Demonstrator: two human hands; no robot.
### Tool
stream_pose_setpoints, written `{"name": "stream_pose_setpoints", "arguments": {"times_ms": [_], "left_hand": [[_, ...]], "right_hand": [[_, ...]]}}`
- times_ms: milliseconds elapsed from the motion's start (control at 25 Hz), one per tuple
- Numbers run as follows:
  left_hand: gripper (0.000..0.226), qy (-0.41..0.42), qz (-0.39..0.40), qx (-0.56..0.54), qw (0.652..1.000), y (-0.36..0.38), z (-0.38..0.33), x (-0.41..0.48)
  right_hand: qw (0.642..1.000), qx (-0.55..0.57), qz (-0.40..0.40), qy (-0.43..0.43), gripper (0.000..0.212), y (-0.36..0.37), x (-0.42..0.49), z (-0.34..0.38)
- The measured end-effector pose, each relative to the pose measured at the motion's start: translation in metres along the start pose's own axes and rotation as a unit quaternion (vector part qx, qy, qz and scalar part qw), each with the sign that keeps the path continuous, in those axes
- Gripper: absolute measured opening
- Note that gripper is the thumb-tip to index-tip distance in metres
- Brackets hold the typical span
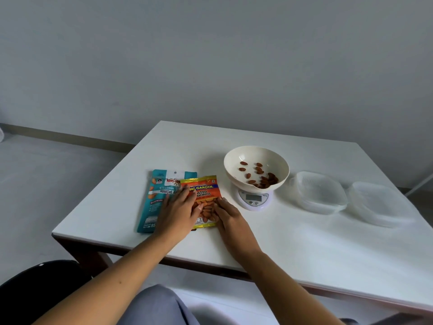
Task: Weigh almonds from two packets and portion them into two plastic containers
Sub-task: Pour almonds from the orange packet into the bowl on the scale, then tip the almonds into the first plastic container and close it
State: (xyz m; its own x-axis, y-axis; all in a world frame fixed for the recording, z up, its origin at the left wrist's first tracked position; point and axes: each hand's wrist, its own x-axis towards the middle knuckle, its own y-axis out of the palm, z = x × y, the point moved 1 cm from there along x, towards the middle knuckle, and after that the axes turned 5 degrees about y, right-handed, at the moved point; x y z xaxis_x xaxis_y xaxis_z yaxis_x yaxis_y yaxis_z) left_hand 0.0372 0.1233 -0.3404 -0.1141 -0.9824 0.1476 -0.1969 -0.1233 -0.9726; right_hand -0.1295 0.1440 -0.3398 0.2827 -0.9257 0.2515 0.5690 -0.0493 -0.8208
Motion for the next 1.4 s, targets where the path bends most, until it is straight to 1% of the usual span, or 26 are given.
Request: {"name": "stream_pose_setpoints", "arguments": {"times_ms": [80,160,200,240,320,360,400,440,480,560,600,640,680,720,840,920,1000,1040,1080,1120,1160,1200,1240,1280,1320,1400], "left_hand": [[0.053,-0.006,0.002,0.016,1.0,-0.002,-0.001,0.001],[0.052,-0.009,-0.002,0.016,1.0,-0.007,-0.005,0.0],[0.051,-0.003,-0.014,0.005,1.0,-0.01,-0.011,-0.002],[0.05,0.007,-0.033,-0.013,0.999,-0.013,-0.017,-0.005],[0.049,0.035,-0.083,-0.049,0.995,-0.02,-0.035,-0.016],[0.047,0.057,-0.112,-0.059,0.99,-0.021,-0.044,-0.024],[0.044,0.096,-0.134,-0.052,0.985,-0.016,-0.061,-0.033],[0.043,0.138,-0.142,-0.025,0.98,-0.009,-0.074,-0.04],[0.044,0.18,-0.126,0.006,0.976,-0.001,-0.086,-0.046],[0.05,0.238,-0.082,0.032,0.967,0.016,-0.114,-0.05],[0.05,0.243,-0.064,0.03,0.968,0.021,-0.122,-0.05],[0.05,0.24,-0.047,0.026,0.969,0.024,-0.128,-0.048],[0.05,0.236,-0.031,0.013,0.971,0.025,-0.132,-0.047],[0.05,0.232,-0.029,-0.008,0.972,0.026,-0.134,-0.046],[0.047,0.196,-0.052,-0.122,0.972,0.024,-0.13,-0.042],[0.052,0.179,-0.046,-0.215,0.959,0.013,-0.128,-0.04],[0.061,0.191,-0.02,-0.309,0.931,-0.001,-0.131,-0.036],[0.068,0.197,-0.006,-0.344,0.918,-0.008,-0.133,-0.033],[0.073,0.199,0.011,-0.359,0.912,-0.015,-0.135,-0.029],[0.078,0.201,0.033,-0.35,0.915,-0.02,-0.138,-0.026],[0.084,0.201,0.056,-0.314,0.926,-0.024,-0.14,-0.023],[0.093,0.2,0.077,-0.257,0.942,-0.028,-0.143,-0.022],[0.103,0.198,0.098,-0.19,0.957,-0.031,-0.145,-0.022],[0.112,0.196,0.118,-0.125,0.965,-0.033,-0.146,-0.022],[0.12,0.197,0.129,-0.071,0.969,-0.033,-0.148,-0.022],[0.126,0.203,0.121,-0.006,0.972,-0.031,-0.151,-0.022]], "right_hand": [[1.0,0.019,0.005,0.009,0.044,-0.002,0.002,0.001],[0.997,0.077,0.022,0.009,0.042,-0.008,-0.001,0.001],[0.994,0.111,0.018,0.004,0.04,-0.015,-0.007,-0.001],[0.991,0.134,-0.013,-0.001,0.036,-0.024,-0.014,-0.006],[0.98,0.136,-0.14,0.024,0.028,-0.05,-0.029,-0.026],[0.97,0.116,-0.207,0.047,0.026,-0.064,-0.032,-0.04],[0.96,0.074,-0.26,0.075,0.025,-0.082,-0.037,-0.06],[0.955,0.017,-0.28,0.095,0.027,-0.096,-0.035,-0.075],[0.957,-0.048,-0.261,0.114,0.033,-0.107,-0.029,-0.09],[0.961,-0.161,-0.146,0.171,0.051,-0.127,-0.029,-0.119],[0.959,-0.191,-0.089,0.192,0.057,-0.13,-0.03,-0.129],[0.957,-0.206,-0.049,0.2,0.06,-0.132,-0.033,-0.134],[0.956,-0.214,-0.034,0.197,0.061,-0.132,-0.039,-0.137],[0.957,-0.221,-0.038,0.186,0.06,-0.131,-0.047,-0.135],[0.964,-0.213,-0.101,0.124,0.054,-0.123,-0.073,-0.118],[0.974,-0.174,-0.127,0.072,0.048,-0.114,-0.09,-0.105],[0.988,-0.092,-0.126,0.015,0.038,-0.111,-0.098,-0.09],[0.992,-0.025,-0.125,-0.002,0.033,-0.112,-0.098,-0.084],[0.99,0.045,-0.131,-0.003,0.03,-0.114,-0.097,-0.08],[0.983,0.099,-0.155,0.013,0.029,-0.116,-0.094,-0.079],[0.972,0.131,-0.191,0.051,0.027,-0.118,-0.09,-0.081],[0.958,0.144,-0.224,0.104,0.024,-0.119,-0.087,-0.084],[0.946,0.146,-0.24,0.164,0.019,-0.119,-0.083,-0.088],[0.937,0.148,-0.227,0.219,0.014,-0.118,-0.08,-0.09],[0.932,0.158,-0.194,0.262,0.012,-0.114,-0.076,-0.09],[0.916,0.2,-0.135,0.319,0.021,-0.106,-0.074,-0.088]]}}
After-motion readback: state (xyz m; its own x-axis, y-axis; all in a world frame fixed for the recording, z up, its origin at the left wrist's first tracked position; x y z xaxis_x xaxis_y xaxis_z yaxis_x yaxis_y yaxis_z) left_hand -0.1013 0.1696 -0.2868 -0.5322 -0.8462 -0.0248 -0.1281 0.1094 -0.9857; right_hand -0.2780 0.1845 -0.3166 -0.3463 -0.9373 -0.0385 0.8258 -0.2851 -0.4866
